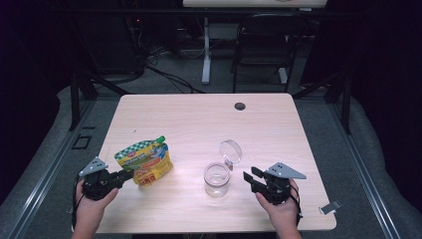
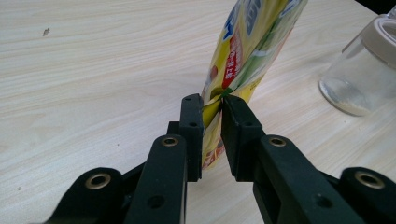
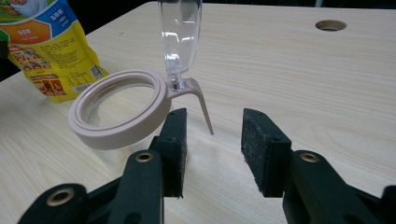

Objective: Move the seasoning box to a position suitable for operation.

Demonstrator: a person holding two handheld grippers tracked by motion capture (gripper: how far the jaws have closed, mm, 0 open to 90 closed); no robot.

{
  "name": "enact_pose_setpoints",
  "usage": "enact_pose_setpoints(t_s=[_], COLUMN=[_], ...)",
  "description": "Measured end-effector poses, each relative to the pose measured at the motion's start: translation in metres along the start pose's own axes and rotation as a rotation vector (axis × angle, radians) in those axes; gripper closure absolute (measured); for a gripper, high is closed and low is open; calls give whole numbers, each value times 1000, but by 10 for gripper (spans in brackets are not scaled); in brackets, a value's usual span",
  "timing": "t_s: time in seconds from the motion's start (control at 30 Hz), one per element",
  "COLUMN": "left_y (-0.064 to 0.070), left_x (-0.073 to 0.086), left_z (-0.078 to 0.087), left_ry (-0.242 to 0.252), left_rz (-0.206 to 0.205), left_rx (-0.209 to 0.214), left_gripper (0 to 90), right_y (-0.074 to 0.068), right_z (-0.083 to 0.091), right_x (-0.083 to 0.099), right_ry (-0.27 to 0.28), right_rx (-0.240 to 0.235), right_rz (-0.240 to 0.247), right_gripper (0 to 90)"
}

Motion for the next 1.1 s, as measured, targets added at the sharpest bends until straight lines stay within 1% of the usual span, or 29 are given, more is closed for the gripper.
enact_pose_setpoints(t_s=[0.03,0.13,0.47,0.57,0.7,0.83,0.9,1.1], left_y=[1,2,6,7,9,11,12,14], left_x=[-1,0,1,1,1,0,0,-1], left_z=[1,1,2,2,2,2,2,1], left_ry=[-10,-5,-15,-22,-25,-20,-25,-33], left_rz=[-13,-11,-11,-19,-29,-23,-18,-24], left_rx=[0,5,29,43,50,73,79,95], left_gripper=[790,796,817,824,829,826,817,814], right_y=[0,0,0,0,0,0,0,0], right_z=[0,0,-2,-2,-3,-3,-3,-3], right_x=[0,0,-1,-1,-1,-1,-1,-1], right_ry=[-2,-2,-2,-3,-2,-4,-3,-8], right_rx=[-1,-3,-10,-11,-11,-12,-10,-14], right_rz=[-2,-3,-3,-2,-4,0,-3,-2], right_gripper=[611,609,607,607,606,604,603,601])
Point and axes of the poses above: each handheld gripper's, and its own axes: z roughly backward along the jaws, x roughly out of its underside, y roughly to its right, the point moved 2 cm from there along -z, roughly forward along the jaws, and after that the axes turned 3 degrees about y, right-handed, at the moved point
